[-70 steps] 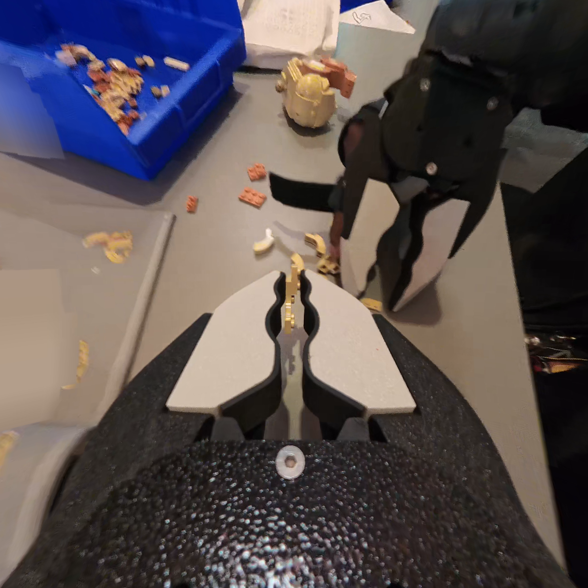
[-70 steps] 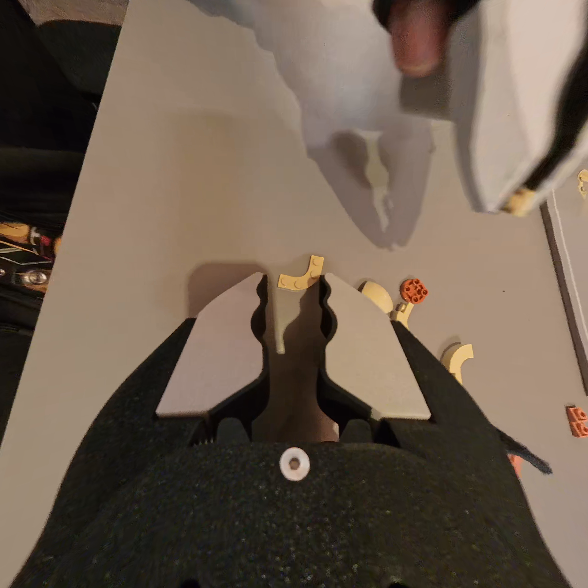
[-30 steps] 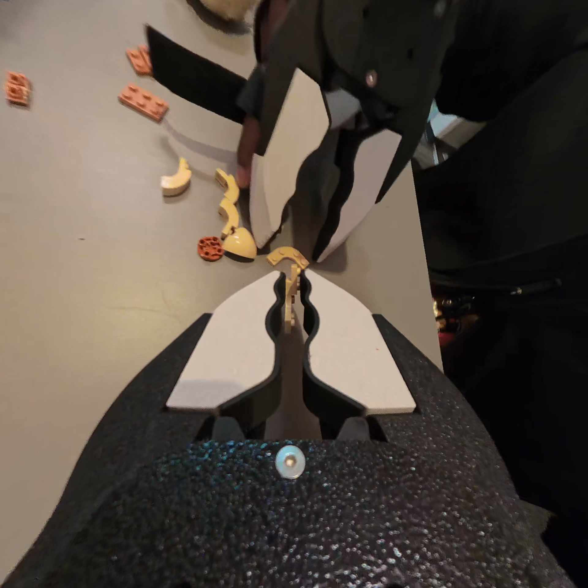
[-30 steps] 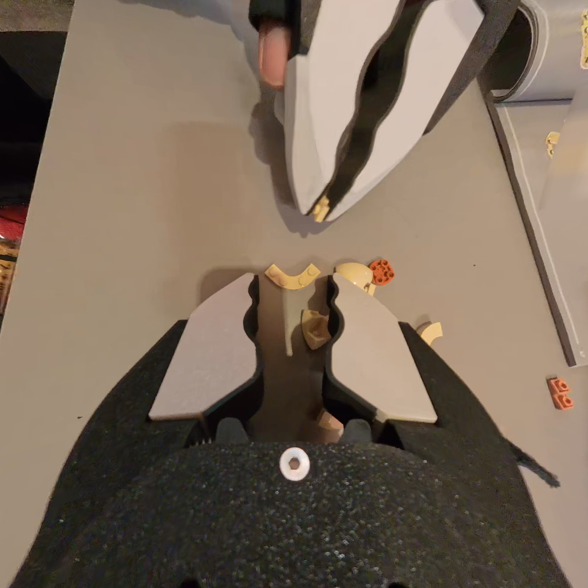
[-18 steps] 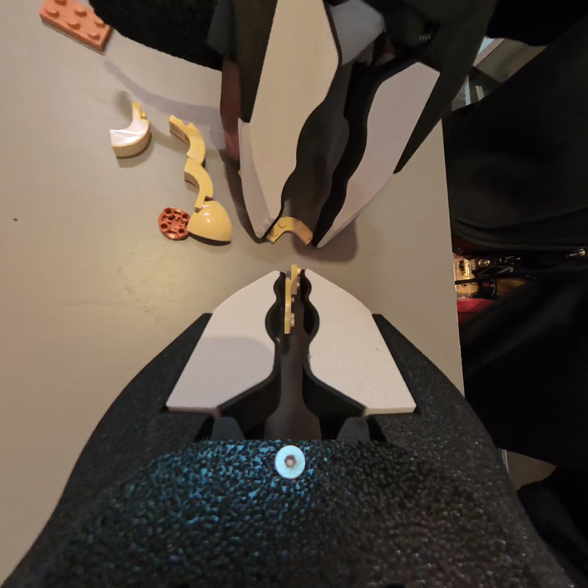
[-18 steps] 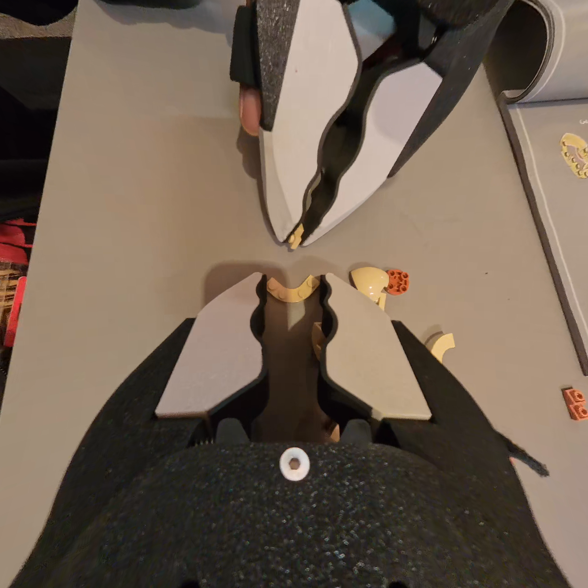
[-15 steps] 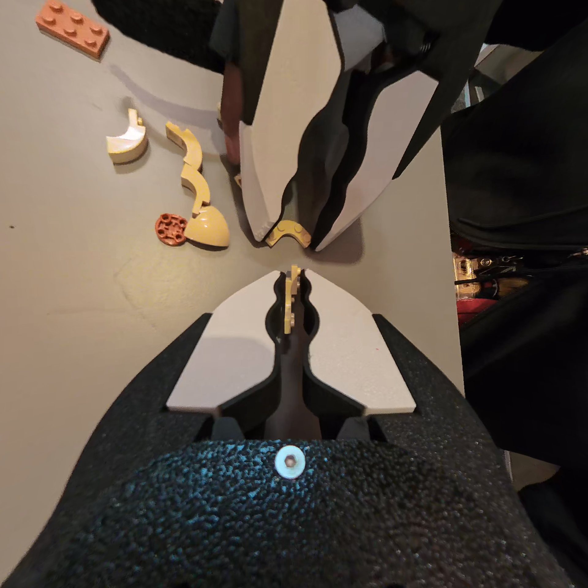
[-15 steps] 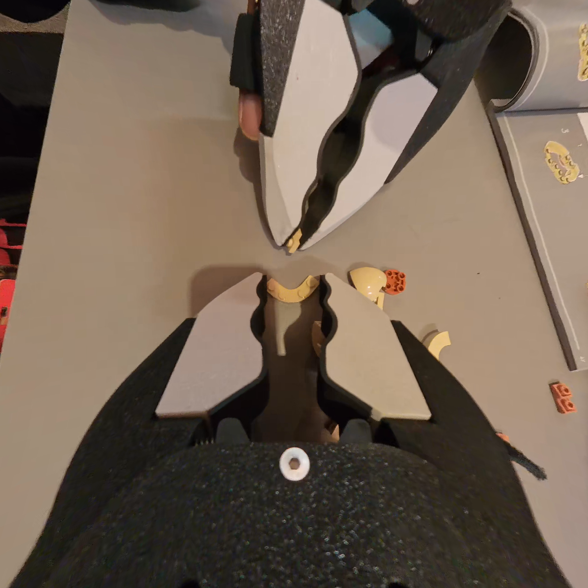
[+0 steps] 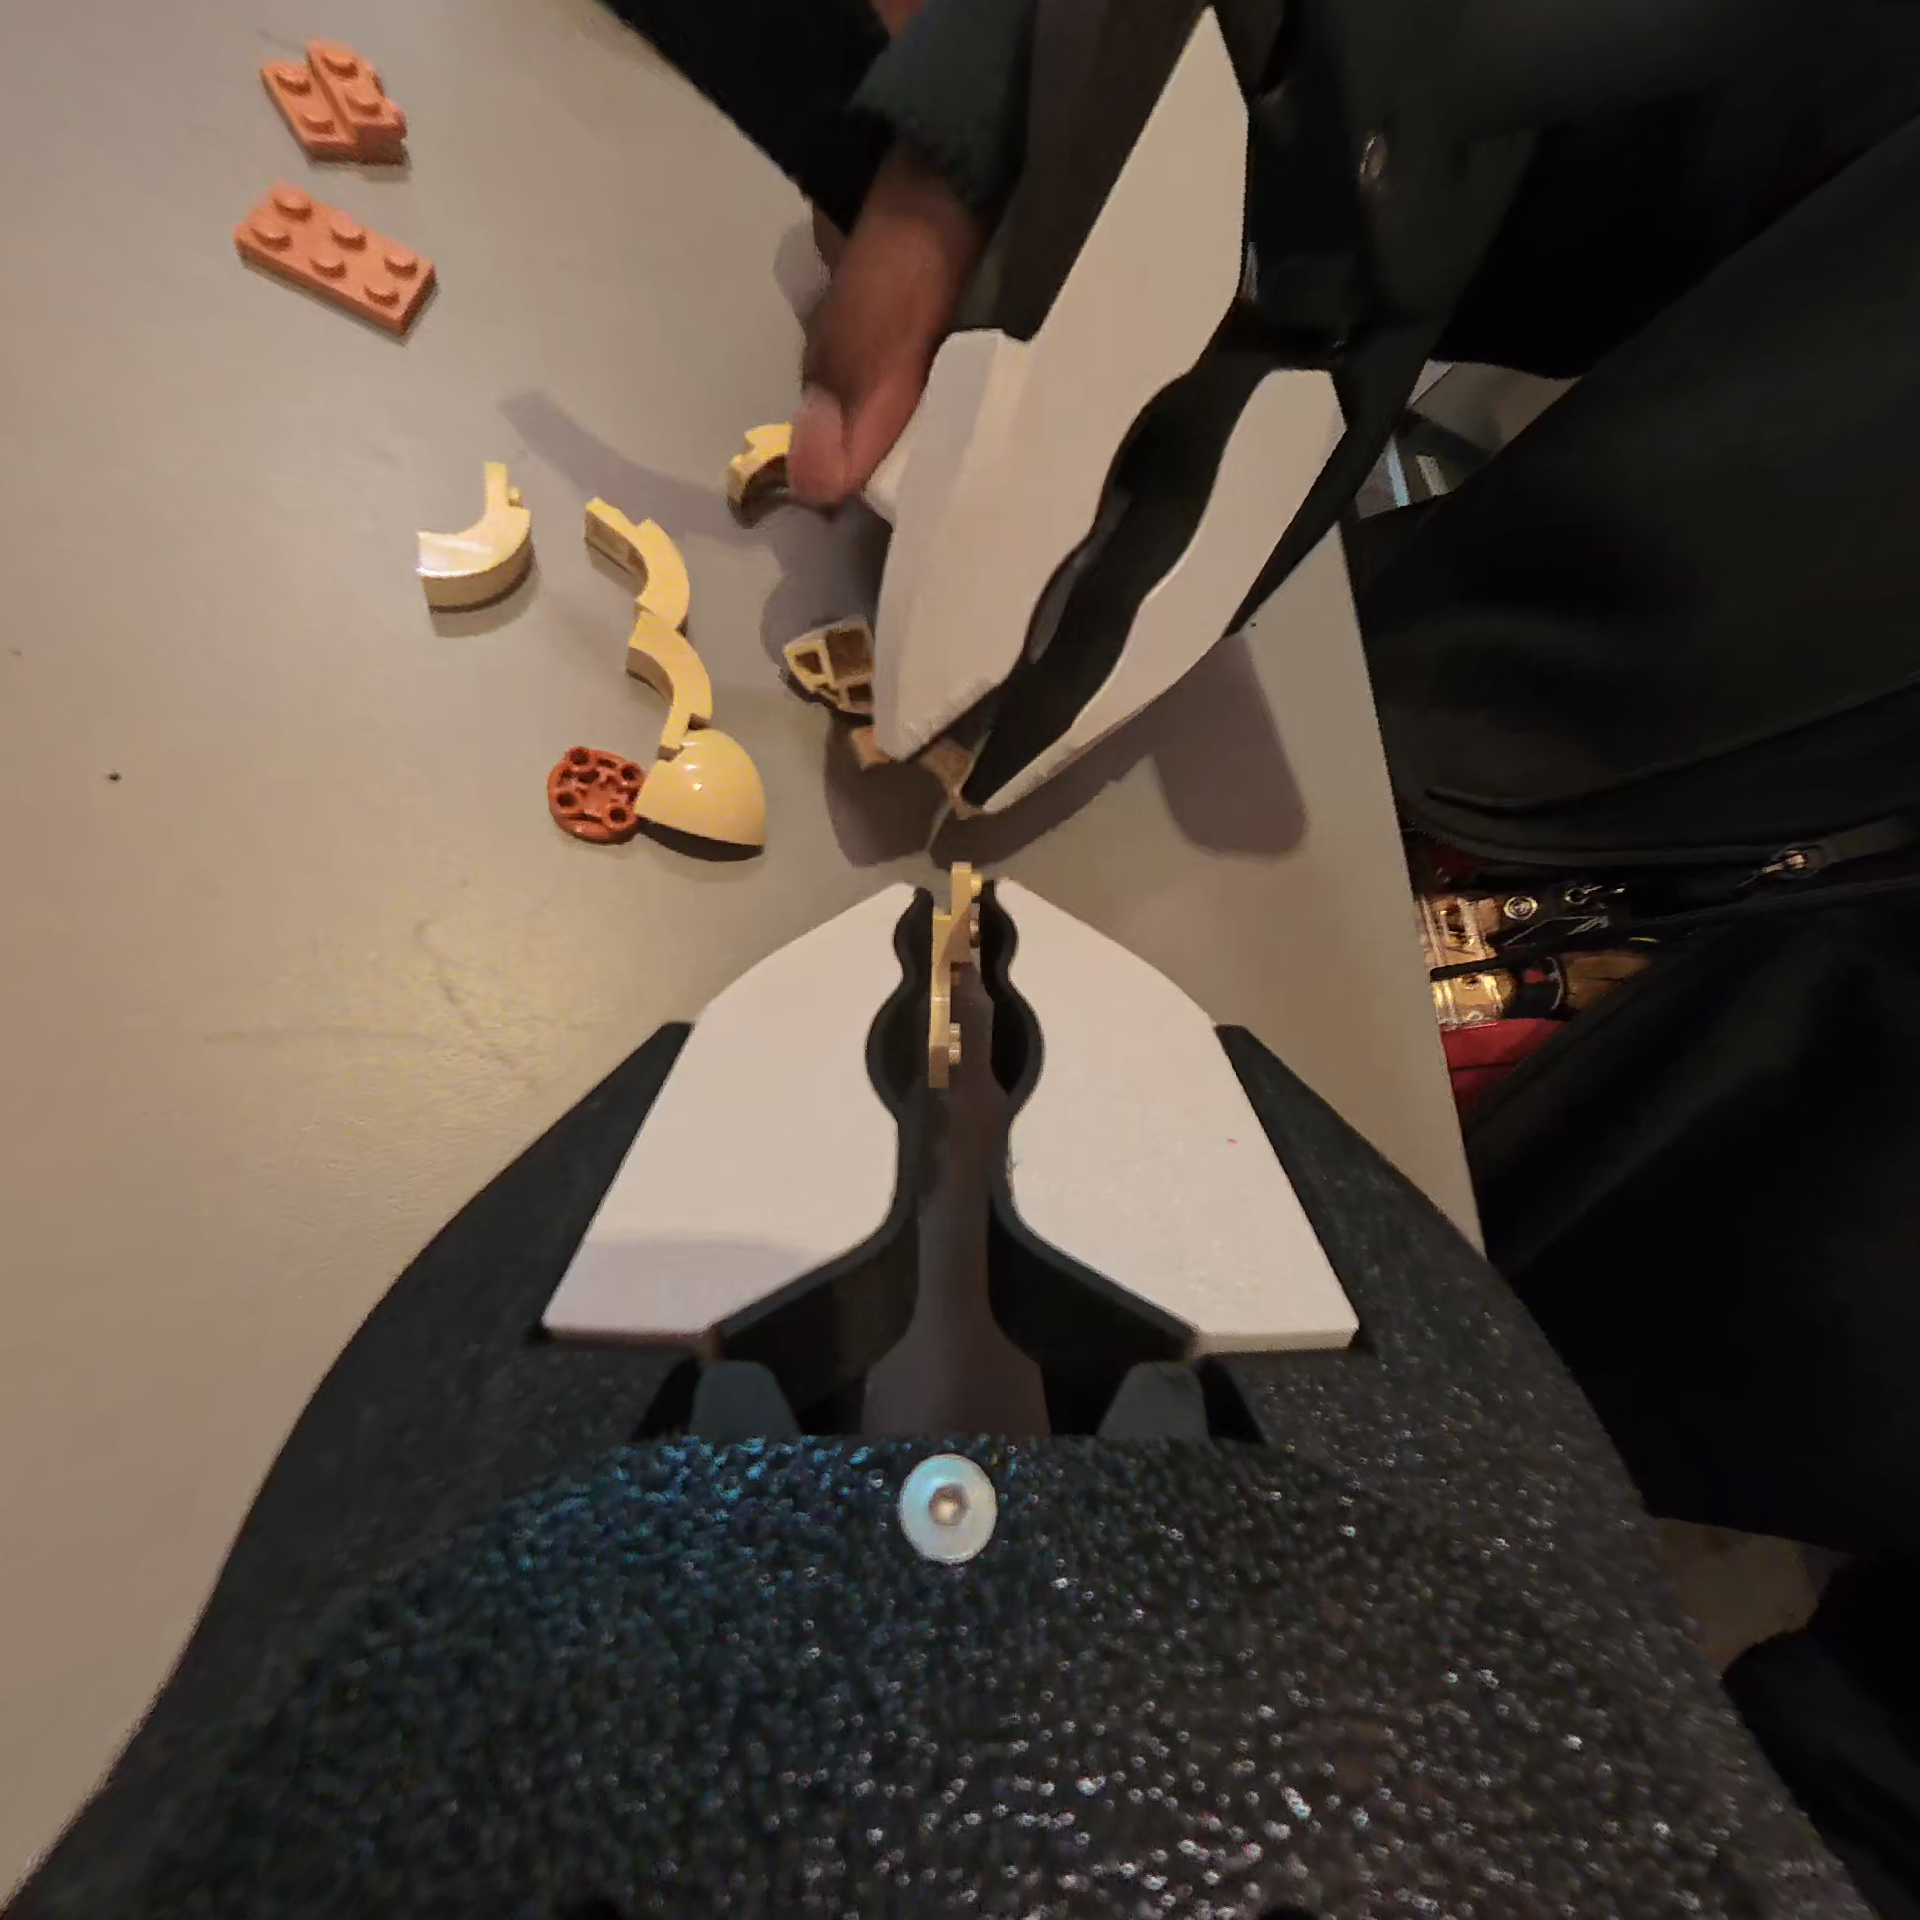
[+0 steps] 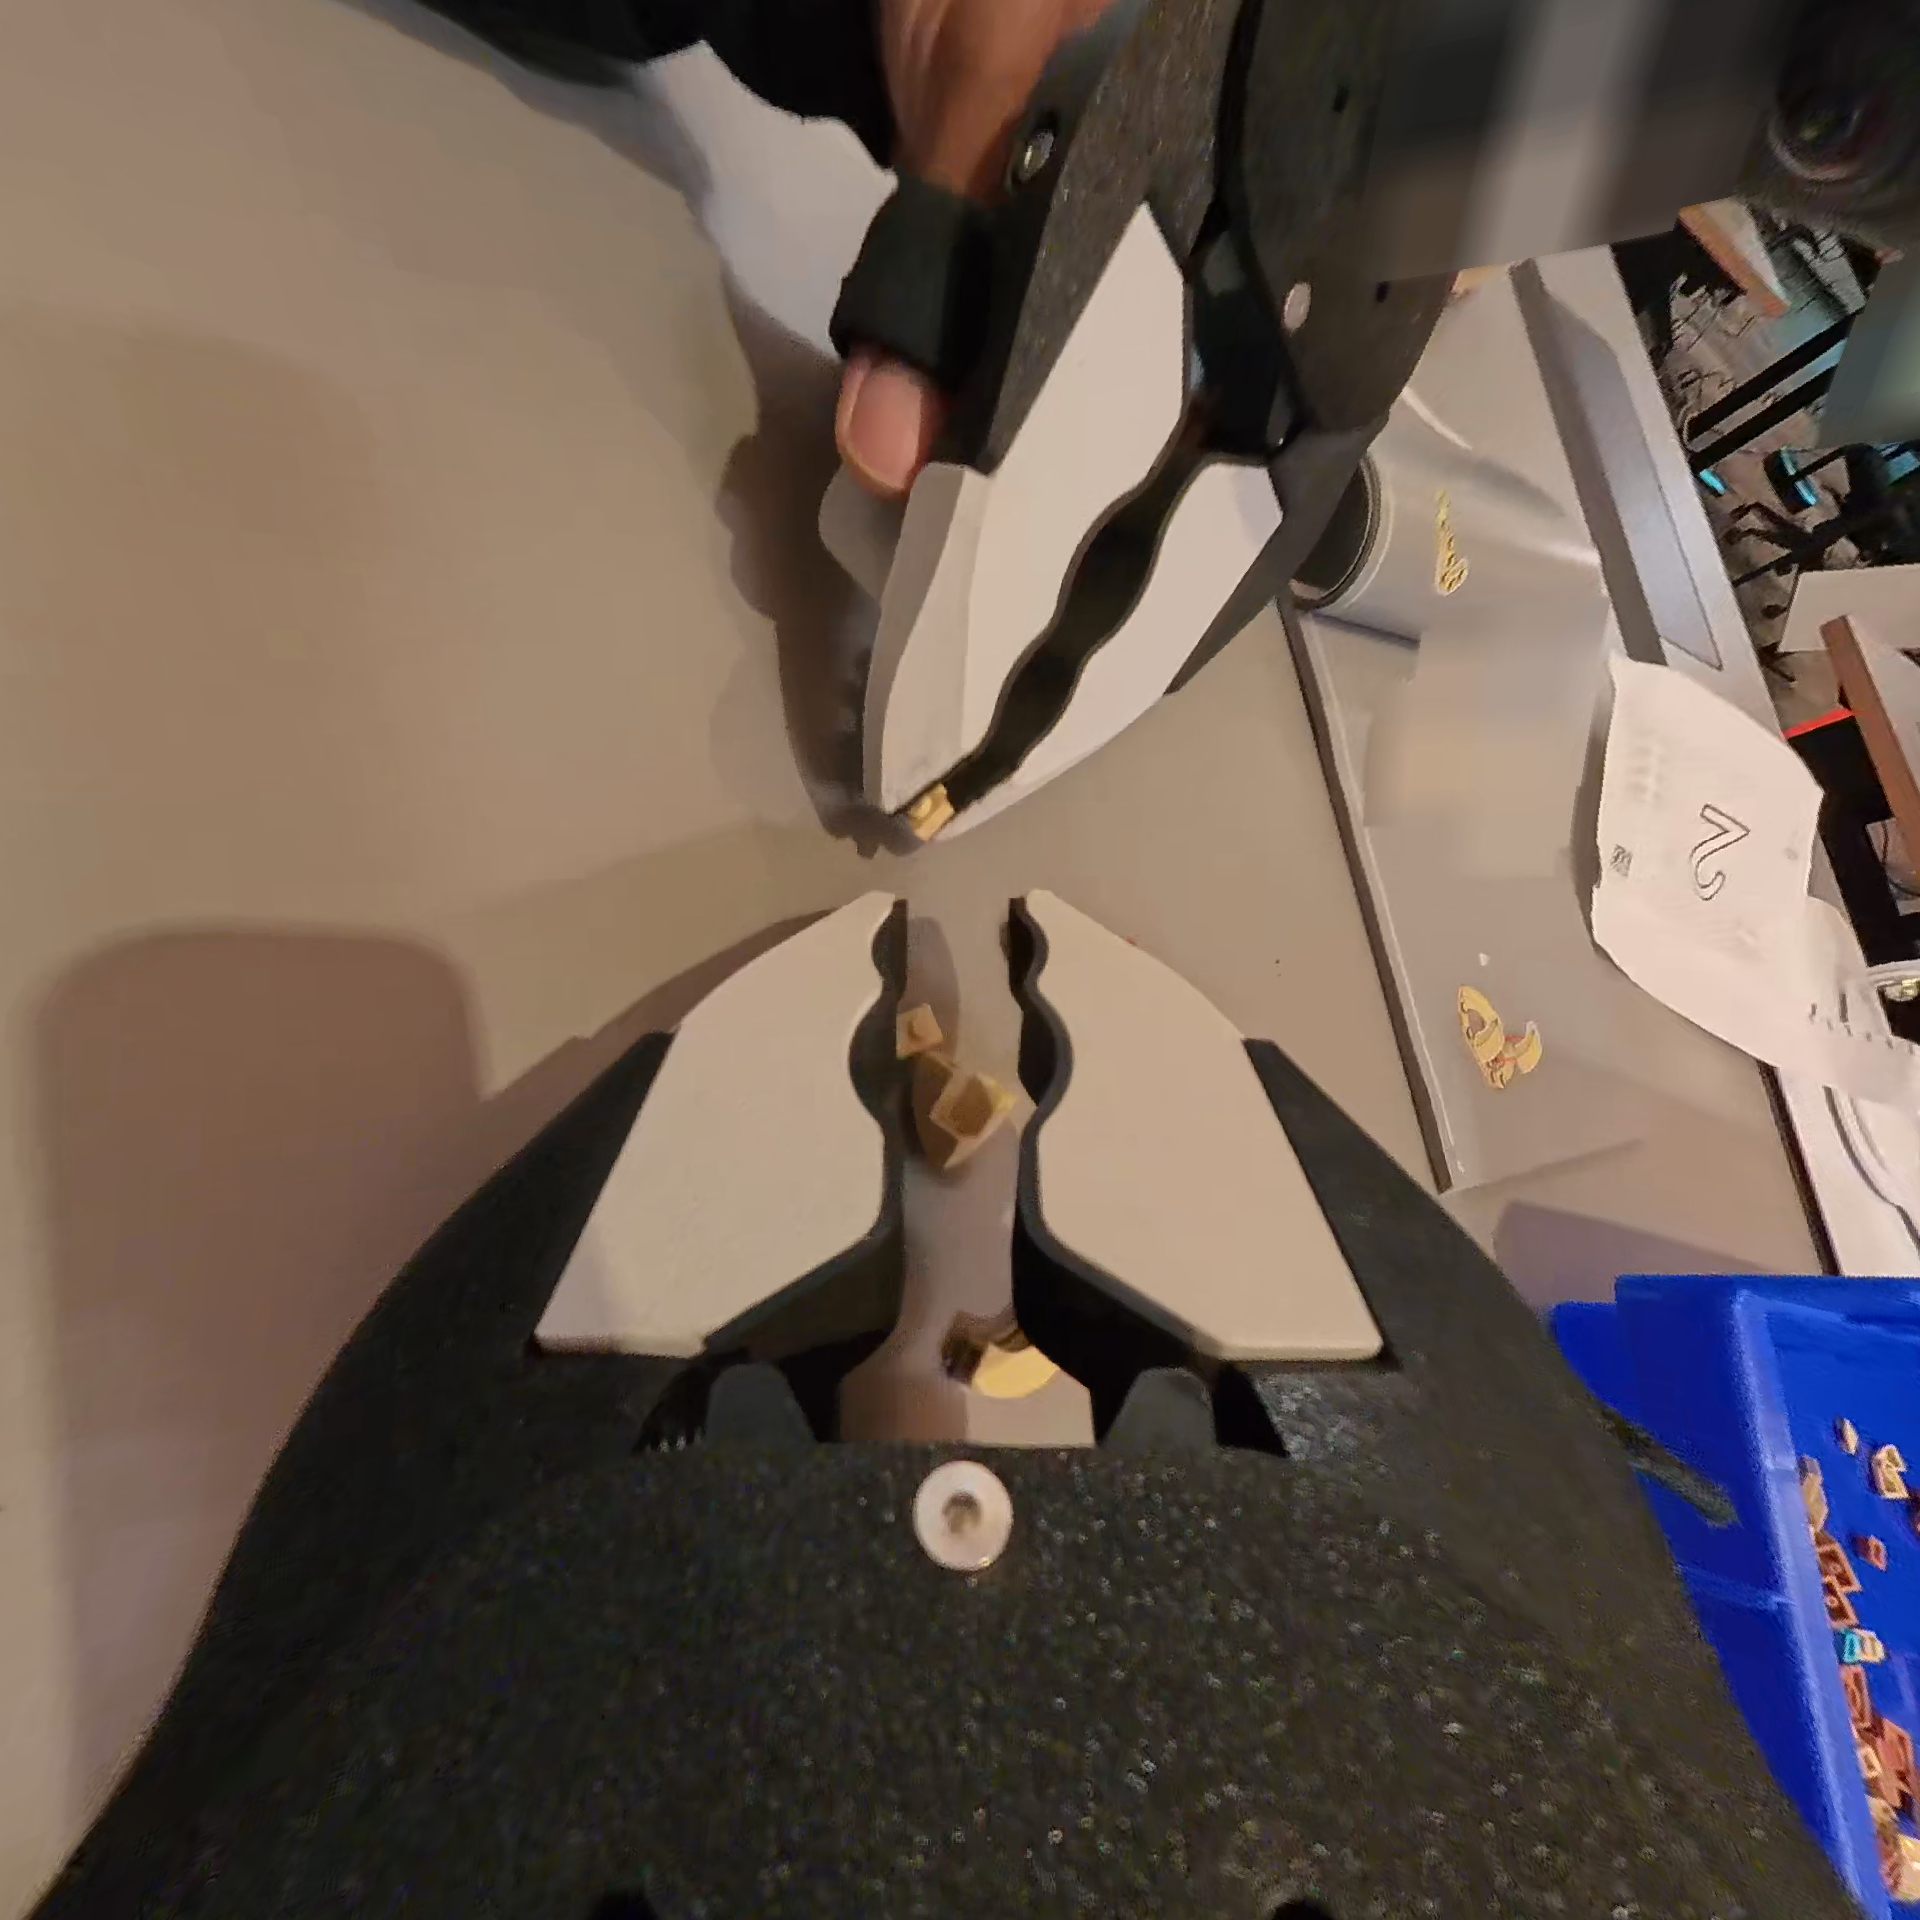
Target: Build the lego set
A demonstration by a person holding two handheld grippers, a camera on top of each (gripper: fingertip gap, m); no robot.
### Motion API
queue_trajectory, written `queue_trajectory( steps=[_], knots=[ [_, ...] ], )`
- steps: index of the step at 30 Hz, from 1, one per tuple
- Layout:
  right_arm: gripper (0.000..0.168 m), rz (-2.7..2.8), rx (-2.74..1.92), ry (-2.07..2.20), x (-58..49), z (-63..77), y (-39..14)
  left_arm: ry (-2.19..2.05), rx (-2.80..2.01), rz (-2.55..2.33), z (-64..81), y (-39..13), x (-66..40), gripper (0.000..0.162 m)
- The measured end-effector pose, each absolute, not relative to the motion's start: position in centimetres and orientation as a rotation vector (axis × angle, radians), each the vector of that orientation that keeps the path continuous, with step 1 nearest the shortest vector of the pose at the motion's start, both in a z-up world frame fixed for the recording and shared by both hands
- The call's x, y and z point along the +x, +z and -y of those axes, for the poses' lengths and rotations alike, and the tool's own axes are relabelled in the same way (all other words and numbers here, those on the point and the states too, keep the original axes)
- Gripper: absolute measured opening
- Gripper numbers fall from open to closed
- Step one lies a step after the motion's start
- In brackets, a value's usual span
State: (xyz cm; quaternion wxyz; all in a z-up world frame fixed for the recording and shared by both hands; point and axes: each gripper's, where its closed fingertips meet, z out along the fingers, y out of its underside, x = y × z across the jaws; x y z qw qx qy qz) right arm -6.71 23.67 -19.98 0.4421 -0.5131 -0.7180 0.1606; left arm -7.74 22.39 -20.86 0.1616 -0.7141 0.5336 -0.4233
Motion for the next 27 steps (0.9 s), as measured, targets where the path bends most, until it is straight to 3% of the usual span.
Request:
queue_trajectory(
  steps=[16,22,27],
  knots=[
    [0.035,2.042,-1.491,0.609,-5.0,-23.7,-22.0,-1.251,-2.079,-1.57,-21.2,-21.2,-6.8,0.008],
    [0.037,2.119,-1.618,0.711,-4.9,-23.0,-22.4,-1.271,-2.114,-1.555,-21.2,-21.2,-6.5,0.008],
    [0.024,2.08,-1.591,0.691,-5.4,-23.4,-22.3,-1.264,-2.131,-1.543,-21.3,-21.3,-6.4,0.009]
  ],
)
